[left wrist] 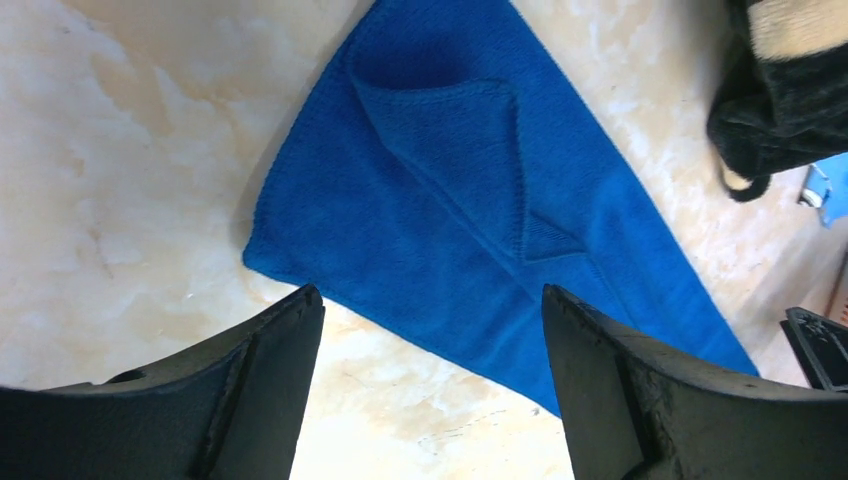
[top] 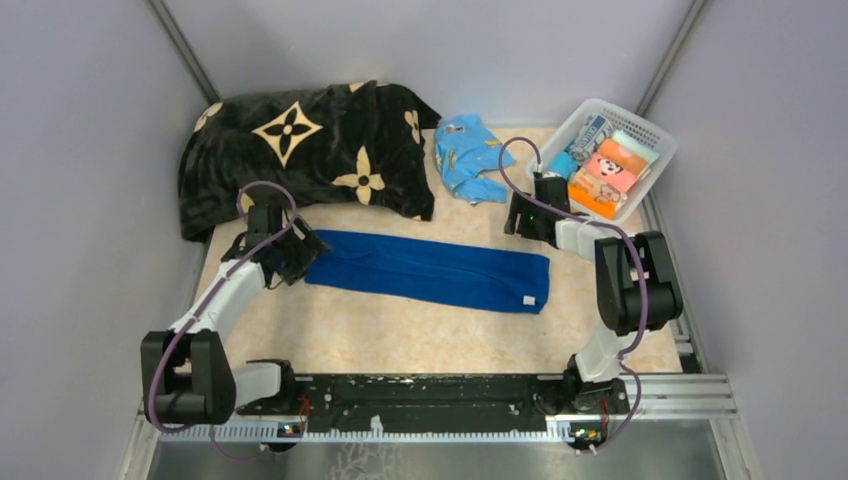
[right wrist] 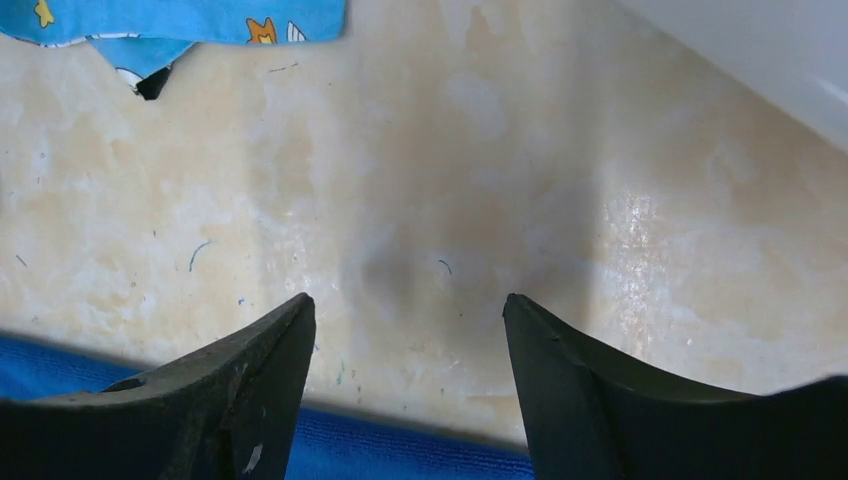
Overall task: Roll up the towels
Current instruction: Fold the towel at the center of the board.
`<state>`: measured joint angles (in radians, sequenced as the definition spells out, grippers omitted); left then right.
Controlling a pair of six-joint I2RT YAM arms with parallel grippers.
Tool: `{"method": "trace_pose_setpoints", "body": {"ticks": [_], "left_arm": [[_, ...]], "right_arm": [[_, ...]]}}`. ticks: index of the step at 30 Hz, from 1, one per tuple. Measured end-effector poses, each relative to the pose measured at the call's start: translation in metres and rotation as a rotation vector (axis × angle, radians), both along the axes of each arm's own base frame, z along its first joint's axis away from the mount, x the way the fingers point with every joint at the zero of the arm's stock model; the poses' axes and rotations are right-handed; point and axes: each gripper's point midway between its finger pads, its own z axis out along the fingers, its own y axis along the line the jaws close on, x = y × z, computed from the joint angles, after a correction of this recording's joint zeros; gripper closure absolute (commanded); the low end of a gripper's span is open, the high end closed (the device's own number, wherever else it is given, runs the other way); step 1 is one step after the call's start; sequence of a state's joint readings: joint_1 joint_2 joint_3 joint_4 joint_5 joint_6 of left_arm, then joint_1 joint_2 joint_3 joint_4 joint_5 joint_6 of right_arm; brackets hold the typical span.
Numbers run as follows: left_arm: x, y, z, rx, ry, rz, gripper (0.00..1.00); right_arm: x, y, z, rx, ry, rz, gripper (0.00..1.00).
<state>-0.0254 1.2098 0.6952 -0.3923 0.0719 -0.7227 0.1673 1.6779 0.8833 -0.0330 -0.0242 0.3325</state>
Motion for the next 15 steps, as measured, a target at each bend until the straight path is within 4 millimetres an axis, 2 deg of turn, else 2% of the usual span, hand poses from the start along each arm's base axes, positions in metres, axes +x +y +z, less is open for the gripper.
{"method": "trace_pose_setpoints", "body": {"ticks": [2, 5, 13, 15], "left_arm": [[0.005, -0.004, 0.002, -0.025, -0.002, 0.003, 0.22], [0.016, -0.006, 0.005, -0.044, -0.001, 0.014, 0.29], [0.050, -0.007, 0.005, 0.038, 0.020, 0.038, 0.42], [0.060, -0.010, 0.005, 0.071, 0.021, 0.037, 0.46]], "right_arm": [[0.005, 0.002, 0.003, 0.006, -0.010, 0.007, 0.30], [0.002, 0.005, 0.011, 0.020, -0.020, 0.019, 0.29], [-0.027, 0.006, 0.071, 0.069, -0.163, 0.041, 0.29], [-0.034, 0.005, 0.078, 0.073, -0.181, 0.043, 0.29]]}}
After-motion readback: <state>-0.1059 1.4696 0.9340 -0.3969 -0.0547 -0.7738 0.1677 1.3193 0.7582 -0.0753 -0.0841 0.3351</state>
